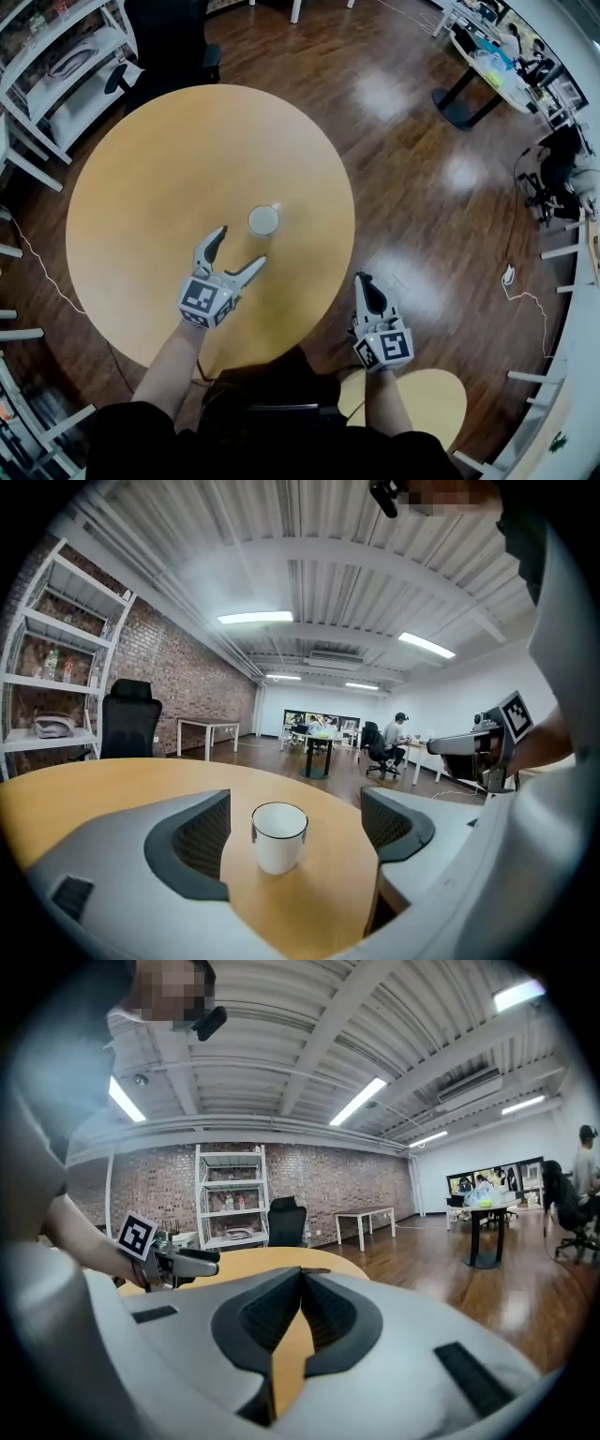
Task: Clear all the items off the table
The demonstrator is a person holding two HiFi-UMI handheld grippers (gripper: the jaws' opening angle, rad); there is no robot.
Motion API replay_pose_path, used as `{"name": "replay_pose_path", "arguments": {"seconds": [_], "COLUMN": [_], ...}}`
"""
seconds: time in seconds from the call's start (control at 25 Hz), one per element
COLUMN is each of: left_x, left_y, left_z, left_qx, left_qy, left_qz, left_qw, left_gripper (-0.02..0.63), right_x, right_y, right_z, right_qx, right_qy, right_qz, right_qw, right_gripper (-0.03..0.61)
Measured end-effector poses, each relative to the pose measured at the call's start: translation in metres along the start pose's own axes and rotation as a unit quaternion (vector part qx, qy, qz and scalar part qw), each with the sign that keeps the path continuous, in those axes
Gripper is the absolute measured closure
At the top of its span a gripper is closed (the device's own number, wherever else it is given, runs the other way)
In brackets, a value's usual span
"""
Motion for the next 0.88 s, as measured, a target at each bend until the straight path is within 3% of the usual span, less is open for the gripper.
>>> {"name": "replay_pose_path", "arguments": {"seconds": [0.16,0.28,0.44,0.52,0.88], "left_x": [0.016,0.029,0.055,0.066,0.066], "left_y": [-0.023,-0.049,-0.070,-0.077,-0.101], "left_z": [0.016,0.030,0.037,0.037,0.047], "left_qx": [-0.023,-0.044,-0.049,-0.056,-0.074], "left_qy": [-0.008,-0.001,0.040,0.053,0.039], "left_qz": [0.007,0.006,0.030,0.029,-0.009], "left_qw": [0.9997,0.9990,0.9975,0.9966,0.9965], "left_gripper": [0.179,0.138,0.061,0.060,0.061], "right_x": [0.028,0.051,0.067,0.075,0.091], "right_y": [-0.015,-0.026,-0.029,-0.026,-0.038], "right_z": [-0.006,-0.016,-0.023,-0.029,-0.037], "right_qx": [-0.008,-0.024,-0.035,-0.040,-0.045], "right_qy": [-0.009,-0.003,-0.014,-0.014,-0.021], "right_qz": [0.021,0.039,0.059,0.069,0.086], "right_qw": [1.000,0.999,0.998,0.997,0.995], "right_gripper": [0.574,0.574,0.574,0.574,0.574]}}
Point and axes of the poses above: the fingertips, and each gripper's own axes: y backward along the fingers, z to its left, x out of its underside, the point moved 2 cm from there along y, backward along the fingers, and after that the axes turned 14 degrees about y, right-handed, at the moved point
